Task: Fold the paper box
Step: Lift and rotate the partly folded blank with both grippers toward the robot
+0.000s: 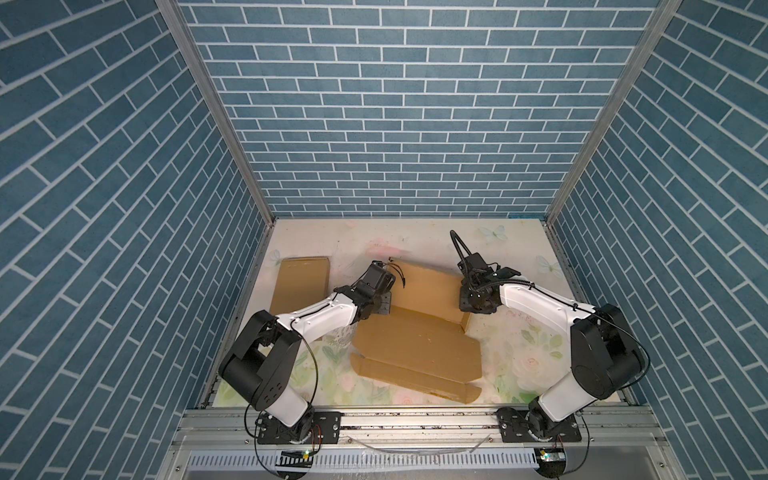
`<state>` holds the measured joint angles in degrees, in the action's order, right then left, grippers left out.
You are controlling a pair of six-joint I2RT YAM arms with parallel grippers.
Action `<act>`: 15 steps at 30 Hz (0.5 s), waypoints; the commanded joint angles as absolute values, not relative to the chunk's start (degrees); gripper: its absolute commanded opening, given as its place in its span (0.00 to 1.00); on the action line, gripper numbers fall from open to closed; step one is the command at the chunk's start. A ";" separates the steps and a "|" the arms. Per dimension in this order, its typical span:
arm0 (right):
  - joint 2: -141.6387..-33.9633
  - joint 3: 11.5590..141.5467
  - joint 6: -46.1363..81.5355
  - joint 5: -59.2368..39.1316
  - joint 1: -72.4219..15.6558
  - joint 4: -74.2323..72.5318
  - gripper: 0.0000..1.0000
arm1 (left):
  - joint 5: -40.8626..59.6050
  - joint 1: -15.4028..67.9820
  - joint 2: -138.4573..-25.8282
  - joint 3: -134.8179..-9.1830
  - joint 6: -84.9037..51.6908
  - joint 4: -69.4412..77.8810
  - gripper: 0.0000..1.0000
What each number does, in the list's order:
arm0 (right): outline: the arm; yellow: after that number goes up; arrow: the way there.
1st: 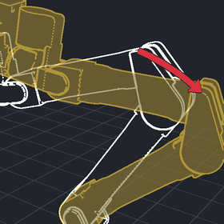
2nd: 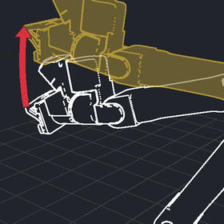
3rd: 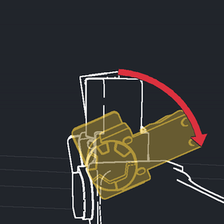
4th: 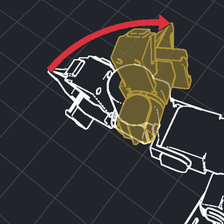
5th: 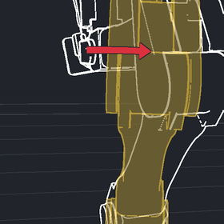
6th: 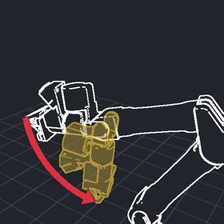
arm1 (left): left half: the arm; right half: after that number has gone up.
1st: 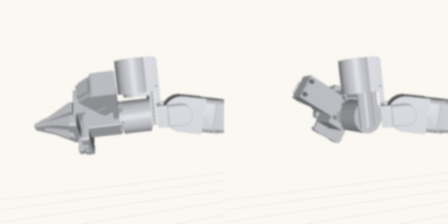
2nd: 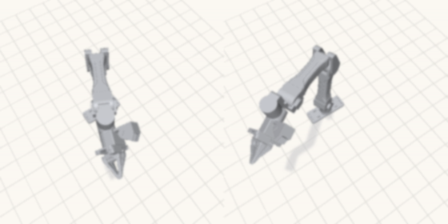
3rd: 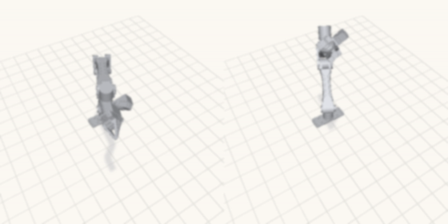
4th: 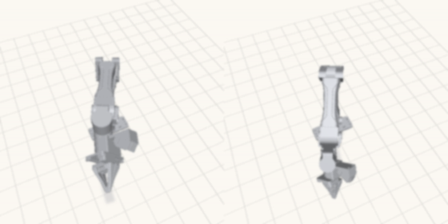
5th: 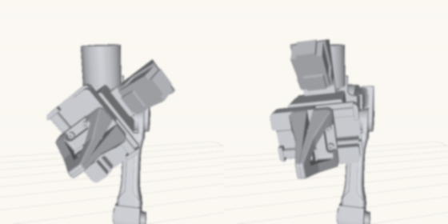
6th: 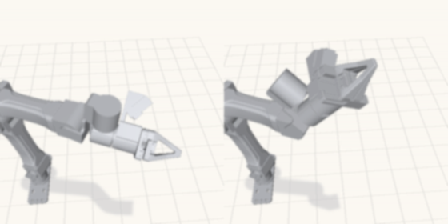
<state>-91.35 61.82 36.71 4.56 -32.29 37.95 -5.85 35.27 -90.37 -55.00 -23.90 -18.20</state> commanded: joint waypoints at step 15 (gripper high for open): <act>-83.06 71.72 19.45 -9.03 -27.88 62.89 0.78 | 0.53 35.24 -104.86 -75.65 -13.23 -49.73 0.09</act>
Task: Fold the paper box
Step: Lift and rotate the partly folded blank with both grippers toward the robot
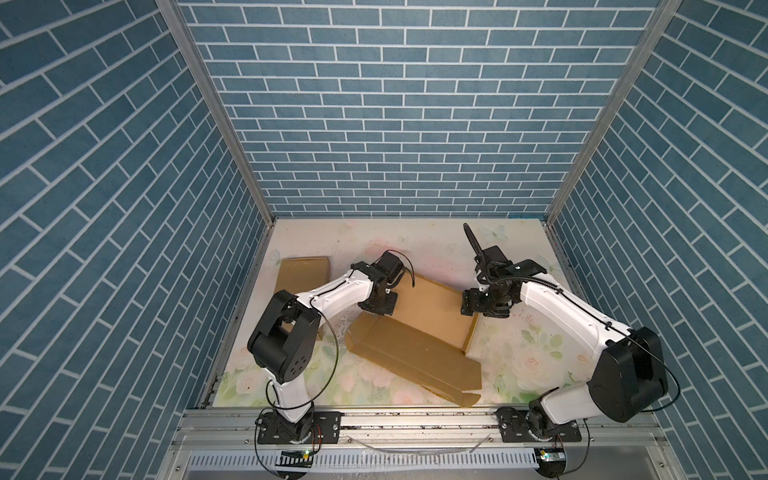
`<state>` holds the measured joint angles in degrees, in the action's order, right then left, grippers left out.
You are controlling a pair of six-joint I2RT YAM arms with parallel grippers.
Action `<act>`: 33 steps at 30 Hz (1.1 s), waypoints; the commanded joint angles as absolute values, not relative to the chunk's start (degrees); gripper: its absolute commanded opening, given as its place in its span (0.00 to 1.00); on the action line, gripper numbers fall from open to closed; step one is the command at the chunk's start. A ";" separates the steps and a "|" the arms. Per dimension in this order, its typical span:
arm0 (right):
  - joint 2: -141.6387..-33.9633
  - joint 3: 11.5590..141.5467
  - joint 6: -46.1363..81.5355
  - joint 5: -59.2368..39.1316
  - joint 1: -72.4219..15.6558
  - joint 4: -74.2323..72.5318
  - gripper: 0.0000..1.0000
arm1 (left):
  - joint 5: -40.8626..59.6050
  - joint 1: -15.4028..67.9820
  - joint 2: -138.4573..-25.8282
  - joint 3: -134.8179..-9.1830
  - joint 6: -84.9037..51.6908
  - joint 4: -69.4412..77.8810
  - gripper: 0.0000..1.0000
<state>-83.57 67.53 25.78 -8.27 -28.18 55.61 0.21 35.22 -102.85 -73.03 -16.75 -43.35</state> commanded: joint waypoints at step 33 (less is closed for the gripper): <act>-118.68 88.81 14.55 -16.87 -28.91 42.30 0.39 | 5.24 33.57 -115.46 -96.87 -6.64 -60.33 0.46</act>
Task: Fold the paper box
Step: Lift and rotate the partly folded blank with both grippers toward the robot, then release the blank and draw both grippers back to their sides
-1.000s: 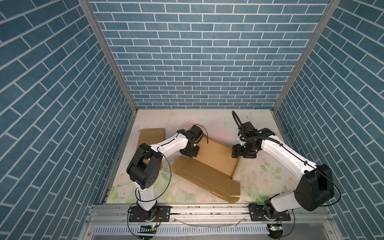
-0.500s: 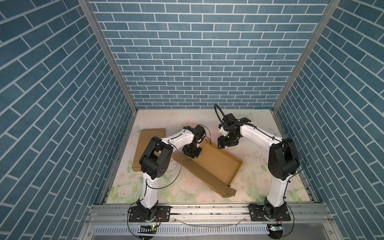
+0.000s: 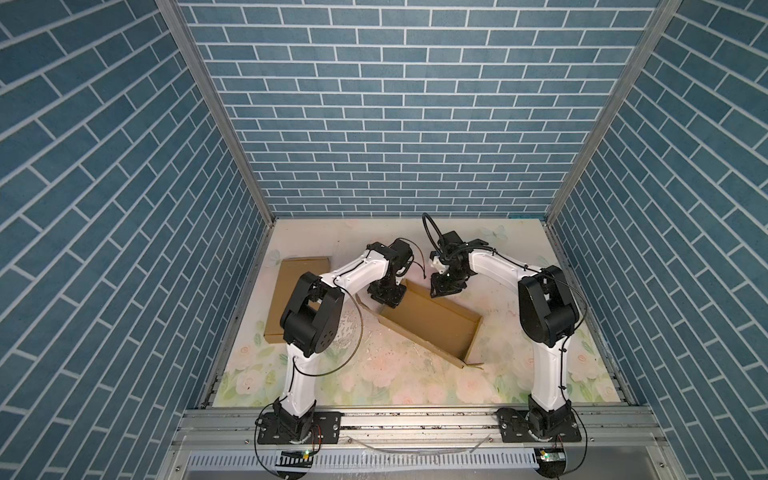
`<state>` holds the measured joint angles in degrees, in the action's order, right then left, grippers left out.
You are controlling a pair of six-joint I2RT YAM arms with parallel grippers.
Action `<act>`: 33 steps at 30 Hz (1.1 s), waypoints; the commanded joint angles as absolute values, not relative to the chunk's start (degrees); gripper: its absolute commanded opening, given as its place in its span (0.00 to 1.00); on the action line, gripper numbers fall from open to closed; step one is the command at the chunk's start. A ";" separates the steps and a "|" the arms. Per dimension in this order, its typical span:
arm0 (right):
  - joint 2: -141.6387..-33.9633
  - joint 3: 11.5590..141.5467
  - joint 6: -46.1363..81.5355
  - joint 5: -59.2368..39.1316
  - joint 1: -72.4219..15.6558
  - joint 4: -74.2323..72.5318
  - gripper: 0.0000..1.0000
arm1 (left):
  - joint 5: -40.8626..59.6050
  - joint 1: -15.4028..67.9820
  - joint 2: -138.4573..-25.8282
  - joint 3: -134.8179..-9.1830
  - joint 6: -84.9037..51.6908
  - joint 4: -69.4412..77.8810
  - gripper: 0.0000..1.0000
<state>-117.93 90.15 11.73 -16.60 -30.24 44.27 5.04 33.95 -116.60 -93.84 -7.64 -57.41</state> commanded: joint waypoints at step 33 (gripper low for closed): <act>-90.90 43.33 77.08 -10.90 -23.87 2.64 0.28 | -11.19 28.84 -91.48 -111.39 -2.37 -53.12 0.65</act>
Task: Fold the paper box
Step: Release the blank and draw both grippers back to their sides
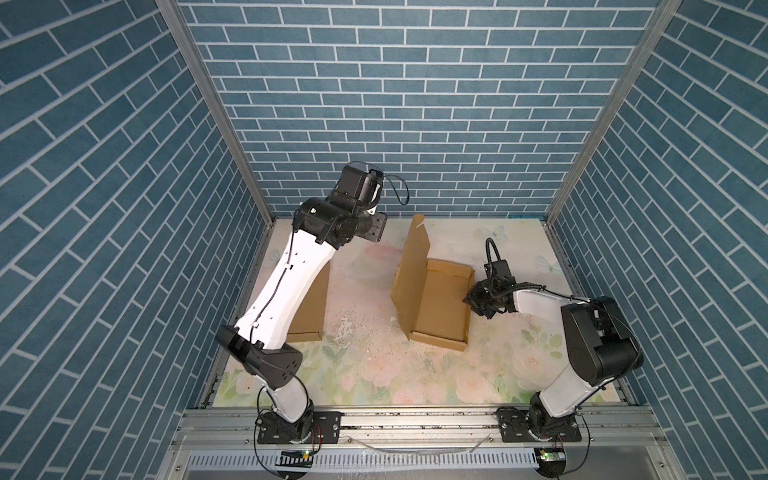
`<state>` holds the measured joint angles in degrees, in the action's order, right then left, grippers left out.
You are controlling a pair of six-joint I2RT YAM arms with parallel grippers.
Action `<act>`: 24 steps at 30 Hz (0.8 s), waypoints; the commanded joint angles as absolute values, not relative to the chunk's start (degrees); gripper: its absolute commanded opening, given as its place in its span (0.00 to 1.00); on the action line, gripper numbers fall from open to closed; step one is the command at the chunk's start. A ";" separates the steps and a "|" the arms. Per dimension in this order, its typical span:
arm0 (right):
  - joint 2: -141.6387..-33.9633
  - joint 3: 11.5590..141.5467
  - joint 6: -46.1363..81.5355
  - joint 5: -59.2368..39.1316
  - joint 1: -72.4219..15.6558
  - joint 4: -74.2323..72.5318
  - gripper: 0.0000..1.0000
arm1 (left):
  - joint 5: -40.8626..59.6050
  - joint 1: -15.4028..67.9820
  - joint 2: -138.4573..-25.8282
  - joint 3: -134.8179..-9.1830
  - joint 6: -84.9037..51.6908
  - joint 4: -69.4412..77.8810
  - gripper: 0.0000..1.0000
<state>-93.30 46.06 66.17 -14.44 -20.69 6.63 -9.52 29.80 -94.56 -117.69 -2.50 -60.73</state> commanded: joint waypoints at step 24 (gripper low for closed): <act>-85.46 69.05 28.66 3.03 -23.27 41.21 0.59 | 12.37 6.47 -71.65 -70.74 -14.81 -23.88 1.00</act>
